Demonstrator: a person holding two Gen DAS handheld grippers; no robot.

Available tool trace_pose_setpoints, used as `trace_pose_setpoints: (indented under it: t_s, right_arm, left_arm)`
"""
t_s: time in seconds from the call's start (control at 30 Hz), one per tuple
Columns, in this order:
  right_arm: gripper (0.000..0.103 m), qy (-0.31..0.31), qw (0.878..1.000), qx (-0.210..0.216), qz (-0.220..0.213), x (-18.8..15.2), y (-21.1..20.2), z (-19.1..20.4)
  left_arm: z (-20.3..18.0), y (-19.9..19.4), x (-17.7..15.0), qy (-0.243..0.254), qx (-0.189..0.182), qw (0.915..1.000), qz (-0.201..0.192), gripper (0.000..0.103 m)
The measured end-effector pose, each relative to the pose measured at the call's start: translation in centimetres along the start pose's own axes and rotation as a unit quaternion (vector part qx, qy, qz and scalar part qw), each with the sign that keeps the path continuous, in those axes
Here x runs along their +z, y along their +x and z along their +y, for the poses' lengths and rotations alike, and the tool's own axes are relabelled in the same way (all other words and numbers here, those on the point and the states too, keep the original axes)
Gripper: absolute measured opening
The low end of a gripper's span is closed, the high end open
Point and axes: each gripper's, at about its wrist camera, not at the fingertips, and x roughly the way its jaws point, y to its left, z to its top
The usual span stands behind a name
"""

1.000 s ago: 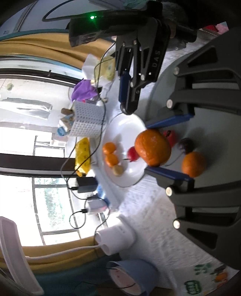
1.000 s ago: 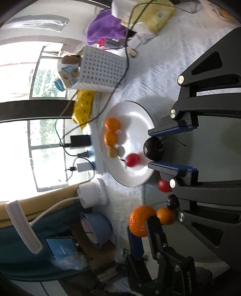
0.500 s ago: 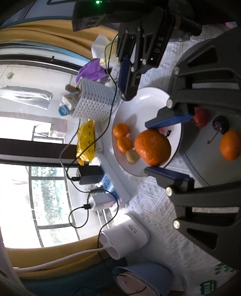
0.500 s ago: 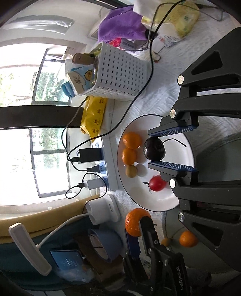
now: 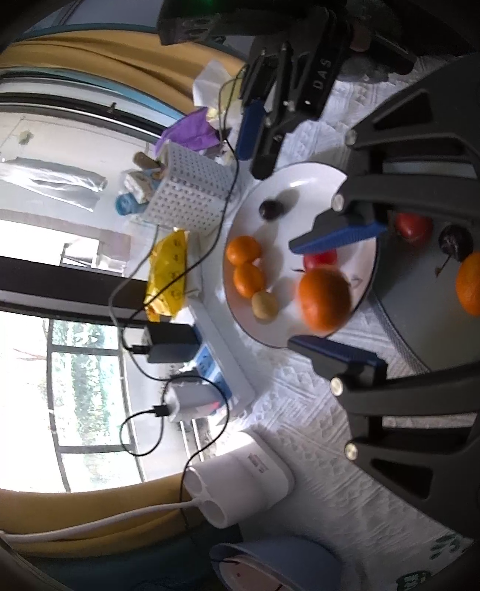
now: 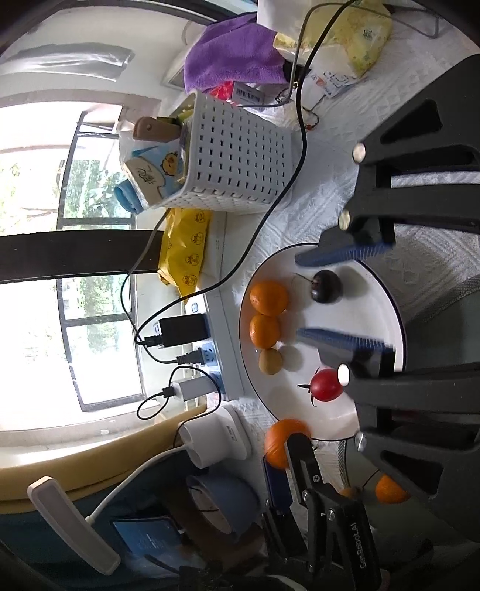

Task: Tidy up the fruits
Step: 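Release the plum onto the white plate with the right gripper while the left drops the mandarin there, then withdraw both open grippers from the plate toward the glass tray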

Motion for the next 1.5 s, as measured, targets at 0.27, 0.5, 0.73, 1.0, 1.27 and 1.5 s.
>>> trace_pose_setpoints:
  t_s: [0.27,0.5,0.73,1.0,1.27,1.5]
  right_arm:
    - [0.043,-0.002,1.000,0.008,0.000,-0.3,-1.5,1.3]
    - [0.043,0.002,1.000,0.010,-0.011,-1.1,-3.9,3.3]
    - [0.045,0.006,0.999,-0.031,-0.030,-2.1,-6.8,4.9]
    - [0.071,-0.007,0.997,-0.052,-0.064,-3.9,-9.8,6.5]
    - [0.071,-0.003,0.998,-0.046,-0.046,-5.4,-11.1,8.2]
    - [0.071,-0.012,0.999,-0.027,-0.023,-6.6,-10.1,10.0]
  left_arm:
    - [-0.2,-3.3,-0.1,0.001,0.012,0.9993,-0.035,0.066]
    - [0.0,-7.8,-1.3,0.000,0.022,0.9972,-0.071,0.067]
    - [0.3,-12.4,-3.4,0.000,0.035,0.9938,-0.105,0.068]
    - [0.5,-15.7,-6.4,0.000,0.059,0.9908,-0.122,0.068]
    - [2.0,-17.6,-8.9,-0.027,0.070,0.9893,-0.125,0.071]
    - [4.2,-18.3,-11.1,-0.043,0.094,0.9875,-0.119,0.078]
